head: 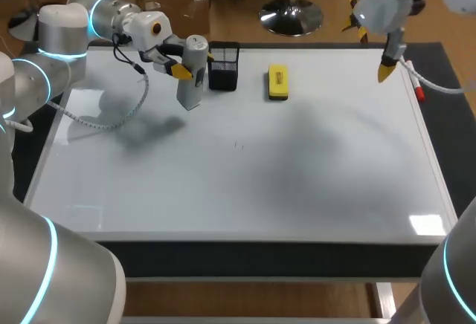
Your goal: Pick up the inspection probe, press it on each red-marked spot on the whiteboard one by one, put down the probe, pick up the eraser, and wipe off all the red marks.
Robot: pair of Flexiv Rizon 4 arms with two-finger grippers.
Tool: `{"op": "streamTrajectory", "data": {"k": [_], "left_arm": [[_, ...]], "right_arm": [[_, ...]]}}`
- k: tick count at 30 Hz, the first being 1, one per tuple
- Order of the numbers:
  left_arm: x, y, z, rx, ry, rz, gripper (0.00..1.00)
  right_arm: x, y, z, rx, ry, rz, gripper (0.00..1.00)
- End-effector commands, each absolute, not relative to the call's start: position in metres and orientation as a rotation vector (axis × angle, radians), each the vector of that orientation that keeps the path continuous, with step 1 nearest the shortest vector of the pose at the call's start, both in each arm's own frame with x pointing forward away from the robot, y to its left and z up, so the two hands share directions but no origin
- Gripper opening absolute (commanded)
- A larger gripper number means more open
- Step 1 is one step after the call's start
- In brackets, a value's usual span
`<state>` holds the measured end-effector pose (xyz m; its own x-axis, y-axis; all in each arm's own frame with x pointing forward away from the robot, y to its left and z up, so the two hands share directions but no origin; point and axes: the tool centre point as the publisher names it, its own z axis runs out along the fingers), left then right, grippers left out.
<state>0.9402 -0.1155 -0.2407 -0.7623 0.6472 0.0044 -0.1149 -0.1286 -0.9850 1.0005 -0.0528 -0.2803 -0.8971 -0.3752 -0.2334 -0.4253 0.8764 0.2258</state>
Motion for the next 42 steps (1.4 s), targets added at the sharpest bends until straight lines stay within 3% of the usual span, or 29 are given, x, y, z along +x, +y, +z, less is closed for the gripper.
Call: {"op": "streamTrajectory", "data": {"k": [1,24,42], "left_arm": [[0.948,-0.115,-0.243,-0.667,-1.57,1.889,0.0],[0.947,-0.115,-0.242,-0.658,-1.57,1.899,0.0],[0.956,-0.121,-0.178,-0.482,-1.626,2.039,0.0]], "right_arm": [[0.984,-0.066,-0.276,-0.522,2.687,0.463,1.0],[0.984,-0.07,-0.273,-0.456,2.713,0.546,1.0],[0.984,-0.07,-0.273,-0.456,2.713,0.546,1.0]]}}
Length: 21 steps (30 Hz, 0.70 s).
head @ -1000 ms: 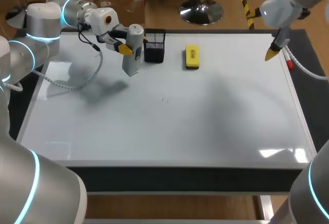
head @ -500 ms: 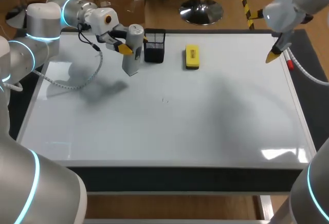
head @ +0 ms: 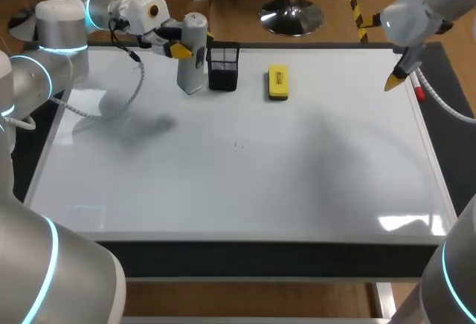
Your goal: Pick up the inspection probe, press it on each red-marked spot on the whiteboard one by one, put down the probe, pick up the eraser, and wipe off all the red marks.
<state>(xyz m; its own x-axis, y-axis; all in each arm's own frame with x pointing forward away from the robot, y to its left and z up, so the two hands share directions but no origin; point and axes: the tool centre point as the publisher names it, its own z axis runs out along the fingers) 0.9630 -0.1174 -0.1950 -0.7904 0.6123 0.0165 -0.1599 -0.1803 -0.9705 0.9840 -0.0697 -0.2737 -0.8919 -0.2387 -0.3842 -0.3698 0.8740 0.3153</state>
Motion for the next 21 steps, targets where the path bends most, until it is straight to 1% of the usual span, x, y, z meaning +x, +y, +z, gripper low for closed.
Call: {"op": "streamTrajectory", "data": {"k": [1,11,21], "left_arm": [[0.959,-0.121,-0.175,-0.47,-1.637,2.052,0.0],[0.98,-0.137,-0.138,-0.458,-1.662,2.168,0.0],[1.013,-0.173,-0.137,-0.404,-1.69,2.318,0.0]], "right_arm": [[0.984,-0.07,-0.273,-0.456,2.713,0.546,1.0],[0.984,-0.07,-0.273,-0.456,2.713,0.546,1.0],[0.984,-0.07,-0.273,-0.456,2.713,0.546,1.0]]}}
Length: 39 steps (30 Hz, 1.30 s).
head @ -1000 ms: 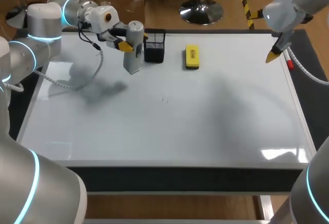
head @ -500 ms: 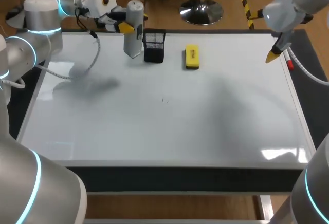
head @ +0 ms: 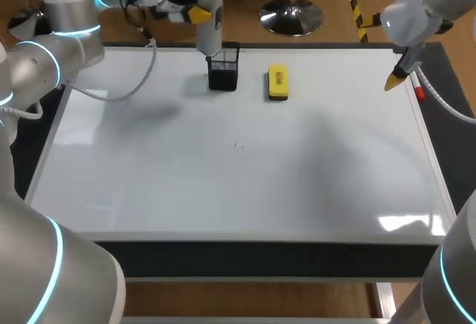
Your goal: Pick up the inspection probe, press it on each red-marked spot on the whiteboard one by one, put down the probe, pick up the eraser, and wipe off all the red marks.
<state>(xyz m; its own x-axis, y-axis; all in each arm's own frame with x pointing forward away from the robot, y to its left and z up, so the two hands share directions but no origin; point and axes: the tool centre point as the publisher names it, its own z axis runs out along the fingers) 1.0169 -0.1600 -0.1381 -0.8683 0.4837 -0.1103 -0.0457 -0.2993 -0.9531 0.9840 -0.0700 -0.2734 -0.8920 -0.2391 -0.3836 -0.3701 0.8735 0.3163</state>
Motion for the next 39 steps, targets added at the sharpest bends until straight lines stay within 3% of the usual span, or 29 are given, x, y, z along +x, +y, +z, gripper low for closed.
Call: {"op": "streamTrajectory", "data": {"k": [1,39], "left_arm": [[1.017,-0.174,-0.138,-0.389,-1.676,2.332,0.0],[1.064,-0.179,-0.173,-0.04,-1.692,2.702,0.0]], "right_arm": [[0.984,-0.07,-0.273,-0.456,2.713,0.546,1.0],[0.984,-0.07,-0.273,-0.456,2.713,0.546,1.0]]}}
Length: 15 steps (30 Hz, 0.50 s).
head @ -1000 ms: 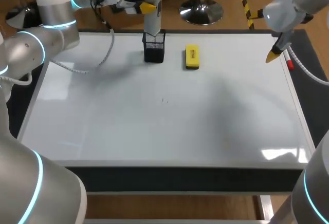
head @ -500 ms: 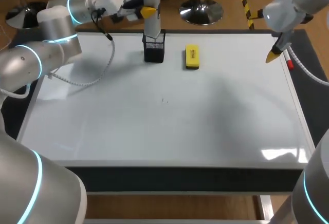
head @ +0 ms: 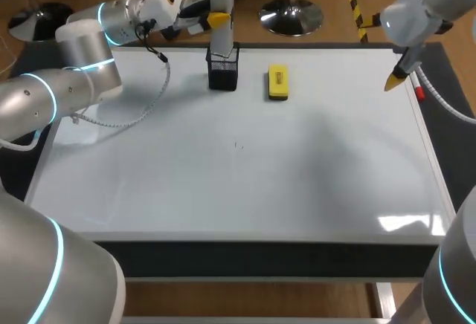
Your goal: Pick up the inspection probe, press it on each red-marked spot on the whiteboard one by one, put down the probe, pick up the eraser, and wipe off all the red marks.
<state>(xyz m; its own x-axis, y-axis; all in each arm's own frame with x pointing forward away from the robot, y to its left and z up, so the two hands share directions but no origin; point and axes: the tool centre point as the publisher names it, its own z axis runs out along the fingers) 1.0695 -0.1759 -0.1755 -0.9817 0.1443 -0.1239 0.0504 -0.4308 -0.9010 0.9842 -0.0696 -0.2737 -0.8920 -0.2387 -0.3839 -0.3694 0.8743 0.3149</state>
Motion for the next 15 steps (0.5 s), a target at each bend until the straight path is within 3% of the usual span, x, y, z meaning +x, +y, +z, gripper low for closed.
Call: {"op": "streamTrajectory", "data": {"k": [1,15], "left_arm": [[1.064,-0.179,-0.173,-0.037,-1.691,2.707,0.0],[1.066,-0.181,-0.187,0.027,-1.687,2.743,0.0]], "right_arm": [[0.984,-0.07,-0.273,-0.456,2.713,0.546,1.0],[0.984,-0.07,-0.273,-0.456,2.713,0.546,1.0]]}}
